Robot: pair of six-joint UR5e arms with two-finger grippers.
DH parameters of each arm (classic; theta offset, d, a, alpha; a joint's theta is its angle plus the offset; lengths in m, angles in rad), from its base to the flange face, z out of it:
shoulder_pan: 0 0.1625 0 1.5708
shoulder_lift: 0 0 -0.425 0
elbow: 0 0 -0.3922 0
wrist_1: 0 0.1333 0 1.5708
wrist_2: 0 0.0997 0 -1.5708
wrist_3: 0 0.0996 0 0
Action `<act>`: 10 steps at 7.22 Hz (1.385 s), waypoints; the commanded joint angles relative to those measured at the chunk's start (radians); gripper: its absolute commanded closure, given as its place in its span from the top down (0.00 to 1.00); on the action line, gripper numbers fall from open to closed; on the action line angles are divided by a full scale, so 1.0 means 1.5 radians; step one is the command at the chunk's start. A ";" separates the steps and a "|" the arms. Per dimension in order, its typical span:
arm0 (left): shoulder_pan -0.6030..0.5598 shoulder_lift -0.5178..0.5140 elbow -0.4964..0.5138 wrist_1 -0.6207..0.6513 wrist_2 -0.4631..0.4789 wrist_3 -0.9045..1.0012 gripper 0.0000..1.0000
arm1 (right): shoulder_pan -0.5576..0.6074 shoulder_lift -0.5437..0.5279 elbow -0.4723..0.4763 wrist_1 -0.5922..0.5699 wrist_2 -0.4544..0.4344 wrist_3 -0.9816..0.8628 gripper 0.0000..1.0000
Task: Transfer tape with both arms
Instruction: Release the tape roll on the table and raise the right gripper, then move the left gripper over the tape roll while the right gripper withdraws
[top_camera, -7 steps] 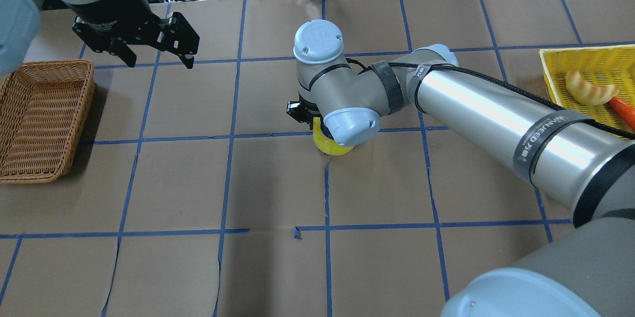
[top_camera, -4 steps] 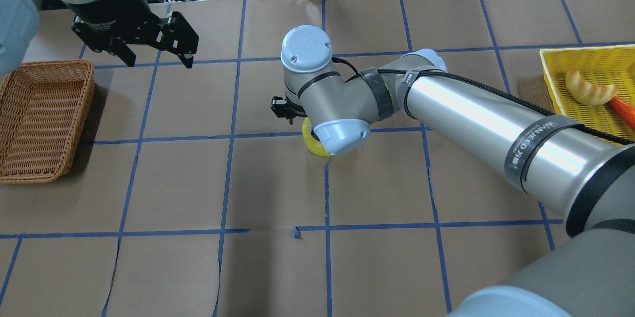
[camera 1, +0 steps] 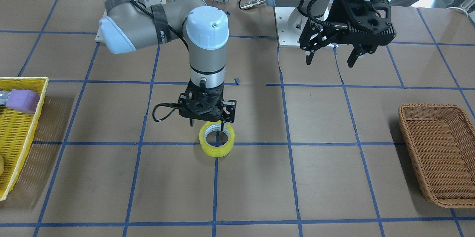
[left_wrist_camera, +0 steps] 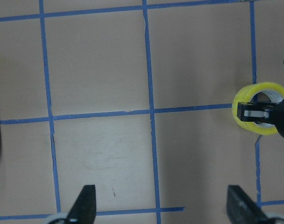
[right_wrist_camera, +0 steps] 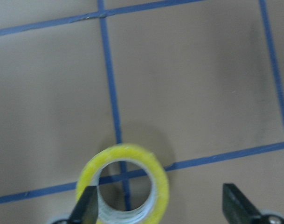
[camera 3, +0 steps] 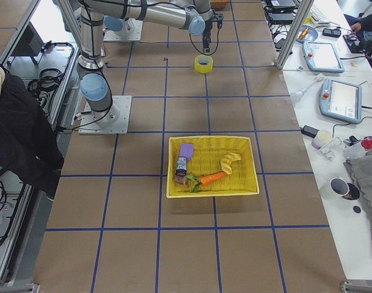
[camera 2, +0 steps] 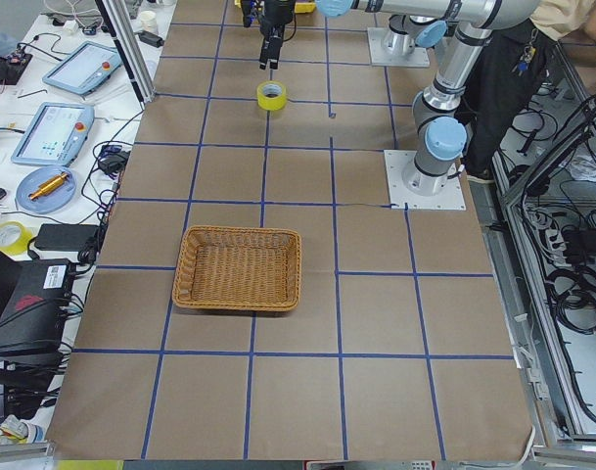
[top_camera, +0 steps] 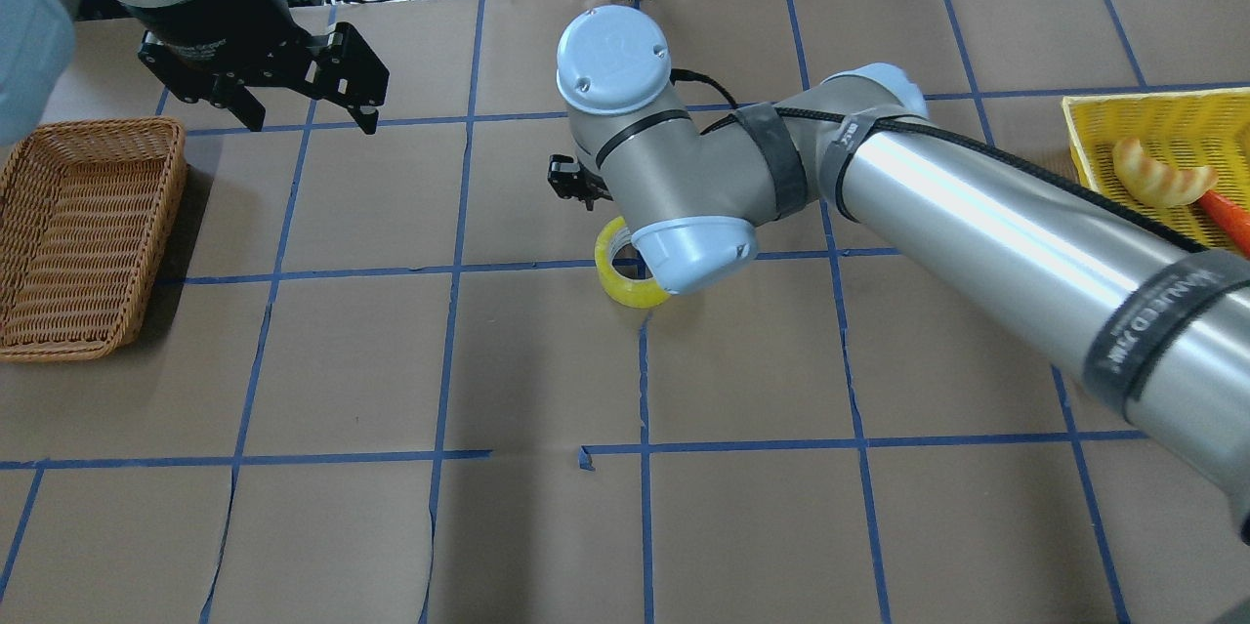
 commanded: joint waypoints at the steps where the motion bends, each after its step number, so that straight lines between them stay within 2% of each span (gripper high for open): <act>1: 0.000 0.000 -0.002 0.000 0.000 0.000 1.00 | -0.122 -0.062 -0.002 0.048 -0.033 -0.064 1.00; 3: -0.005 -0.019 -0.009 0.034 -0.002 -0.006 1.00 | -0.221 -0.078 -0.005 0.107 -0.005 -0.253 1.00; 5: -0.004 -0.045 -0.002 0.046 -0.008 -0.009 1.00 | -0.239 -0.148 -0.005 0.225 -0.012 -0.252 1.00; 6: -0.013 -0.078 -0.006 0.084 -0.013 -0.038 1.00 | -0.226 -0.180 0.000 0.303 0.000 -0.229 1.00; 7: -0.059 -0.100 -0.008 0.093 -0.022 -0.080 1.00 | -0.224 -0.191 -0.014 0.390 -0.001 -0.228 1.00; 8: -0.107 -0.129 -0.022 0.100 -0.022 -0.086 1.00 | -0.223 -0.199 -0.030 0.430 0.003 -0.243 1.00; 9: -0.130 -0.153 -0.054 0.163 -0.025 -0.087 1.00 | -0.227 -0.197 -0.035 0.428 0.041 -0.299 1.00; 10: -0.135 -0.179 -0.088 0.254 -0.069 -0.088 1.00 | -0.228 -0.199 -0.036 0.424 0.080 -0.325 1.00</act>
